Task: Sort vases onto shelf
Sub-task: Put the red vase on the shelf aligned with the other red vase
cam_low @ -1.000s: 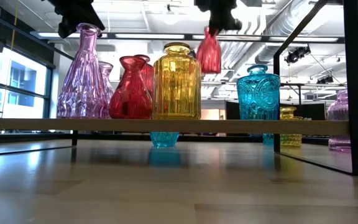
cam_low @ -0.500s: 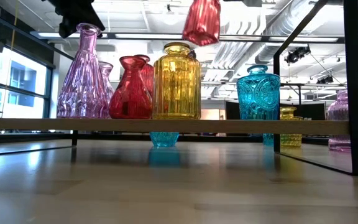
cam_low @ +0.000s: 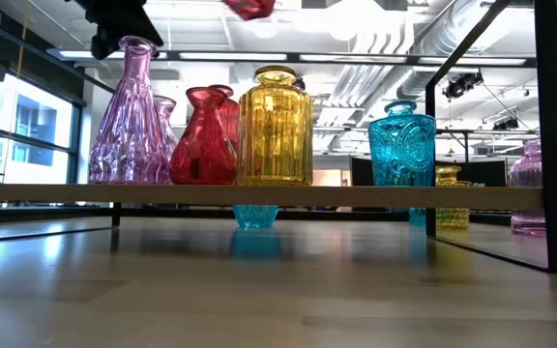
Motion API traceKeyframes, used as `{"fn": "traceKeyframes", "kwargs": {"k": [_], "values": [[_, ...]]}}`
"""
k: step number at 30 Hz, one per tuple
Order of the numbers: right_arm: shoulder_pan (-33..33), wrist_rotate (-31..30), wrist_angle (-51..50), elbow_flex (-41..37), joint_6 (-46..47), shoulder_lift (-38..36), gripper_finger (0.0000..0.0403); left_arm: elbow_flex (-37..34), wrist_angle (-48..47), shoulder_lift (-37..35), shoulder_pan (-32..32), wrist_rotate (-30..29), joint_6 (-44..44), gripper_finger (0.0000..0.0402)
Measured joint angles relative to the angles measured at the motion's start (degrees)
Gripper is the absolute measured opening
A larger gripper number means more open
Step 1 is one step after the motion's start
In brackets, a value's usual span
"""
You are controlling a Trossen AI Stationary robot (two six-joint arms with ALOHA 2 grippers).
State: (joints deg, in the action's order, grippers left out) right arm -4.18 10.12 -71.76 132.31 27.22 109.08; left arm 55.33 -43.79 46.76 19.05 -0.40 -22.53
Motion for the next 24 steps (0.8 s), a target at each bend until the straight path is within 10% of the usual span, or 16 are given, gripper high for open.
{"fn": "traceKeyframes", "kwargs": {"k": [24], "values": [[-1.8, 6.6, 13.3, -0.1, 8.0, 11.7, 0.0, 0.0, -0.1, 0.3, 0.0, 2.9, 5.3, 0.0099]]}}
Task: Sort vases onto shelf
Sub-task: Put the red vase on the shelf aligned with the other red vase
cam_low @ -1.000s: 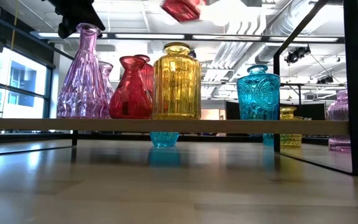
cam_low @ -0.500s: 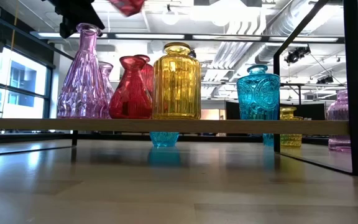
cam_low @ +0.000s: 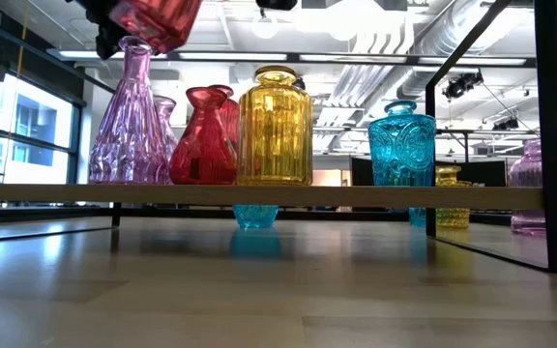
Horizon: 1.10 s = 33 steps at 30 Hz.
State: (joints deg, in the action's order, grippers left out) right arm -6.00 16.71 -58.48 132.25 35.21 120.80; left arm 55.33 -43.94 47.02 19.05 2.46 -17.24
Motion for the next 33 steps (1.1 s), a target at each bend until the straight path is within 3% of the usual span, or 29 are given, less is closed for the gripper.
{"fn": "traceKeyframes", "kwargs": {"k": [12, 33], "values": [[-0.1, 0.4, -3.8, 0.0, 0.5, 3.4, 0.0, 0.0, -1.1, 0.0, 0.1, -0.1, 0.9, 0.0099], [0.3, 2.5, -5.8, 0.0, -9.9, 8.8, 0.0, 0.0, -1.8, 0.0, 0.1, -0.1, -0.6, 0.0099]]}}
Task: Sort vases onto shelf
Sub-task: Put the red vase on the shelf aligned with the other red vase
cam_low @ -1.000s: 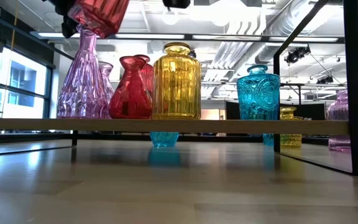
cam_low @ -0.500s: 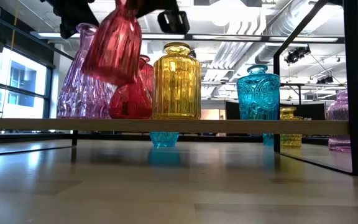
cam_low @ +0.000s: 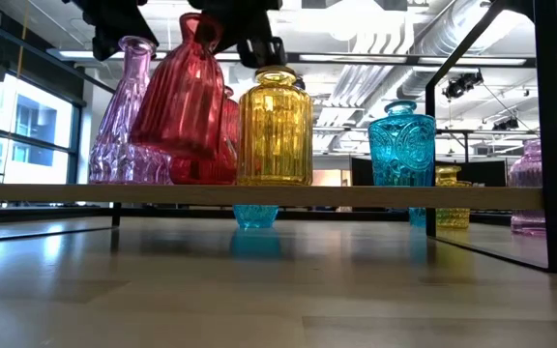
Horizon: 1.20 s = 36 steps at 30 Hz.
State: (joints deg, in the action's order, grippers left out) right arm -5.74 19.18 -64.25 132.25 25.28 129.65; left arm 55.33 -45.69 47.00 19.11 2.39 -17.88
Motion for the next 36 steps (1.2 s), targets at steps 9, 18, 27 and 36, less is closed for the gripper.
{"fn": "traceKeyframes", "kwargs": {"k": [9, 18, 27, 36], "values": [[0.1, 1.3, 0.2, 0.0, -4.3, 0.6, 0.0, 0.0, 0.0, 0.0, 0.0, 0.0, -0.1, 0.0099], [1.0, 1.0, 0.1, 0.0, -6.3, 0.6, 0.0, 0.0, 0.0, 0.0, 0.0, 0.0, -0.1, 0.0099], [1.2, 1.1, 0.1, 0.0, -7.0, 0.6, 0.0009, 0.0, 0.0, 0.0, 0.0, 0.0, -0.1, 0.0099], [1.2, 1.2, 0.1, 0.0, -7.4, 0.5, 0.0019, 0.0, 0.0, 0.0, 0.0, 0.0, -0.1, 0.0099]]}}
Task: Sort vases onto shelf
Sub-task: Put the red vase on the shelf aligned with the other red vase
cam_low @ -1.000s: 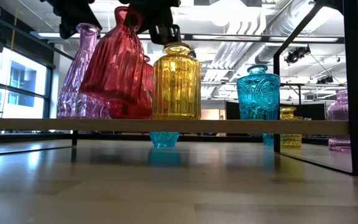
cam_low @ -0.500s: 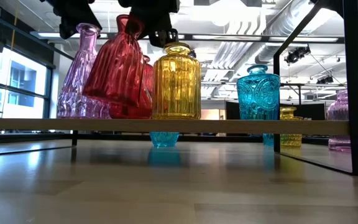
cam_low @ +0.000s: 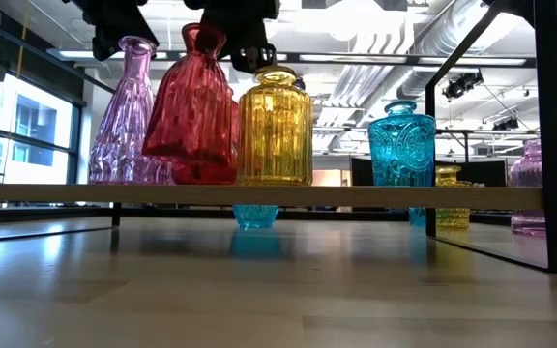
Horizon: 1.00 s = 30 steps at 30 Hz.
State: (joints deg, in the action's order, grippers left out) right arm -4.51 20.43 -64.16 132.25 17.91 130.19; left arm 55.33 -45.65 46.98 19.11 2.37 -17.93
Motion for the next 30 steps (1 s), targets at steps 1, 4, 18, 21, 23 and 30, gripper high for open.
{"fn": "traceKeyframes", "kwargs": {"k": [1, 4, 18, 21, 23, 30], "values": [[0.0, 0.0, 0.0, 0.0, 0.0, 0.0, 0.002, 0.0, 0.0, 0.0, 0.0, 0.0, 0.0, 0.0099], [0.0, 0.6, 0.0, 0.0, 0.0, 0.0, 0.002, 0.0, 0.0, 0.0, 0.0, 0.0, 0.0, 0.0099], [0.0, 2.5, 1.8, 0.0, -0.4, 0.0, 0.0021, 0.0, 0.0, 0.0, 0.0, 0.0, 0.0, 0.0099], [0.0, 2.5, 1.8, 0.0, -0.4, 0.0, 0.0022, 0.0, 0.0, 0.0, 0.0, 0.0, 0.0, 0.0099], [0.0, 2.5, 1.8, 0.0, -0.2, 0.0, 0.0025, 0.0, 0.0, 0.0, 0.0, 0.0, 0.0, 0.0099], [0.0, 2.6, 1.9, 0.0, 1.0, -0.2, 0.0061, 0.0, 0.0, 0.0, 0.0, 0.0, 0.0, 0.0099]]}}
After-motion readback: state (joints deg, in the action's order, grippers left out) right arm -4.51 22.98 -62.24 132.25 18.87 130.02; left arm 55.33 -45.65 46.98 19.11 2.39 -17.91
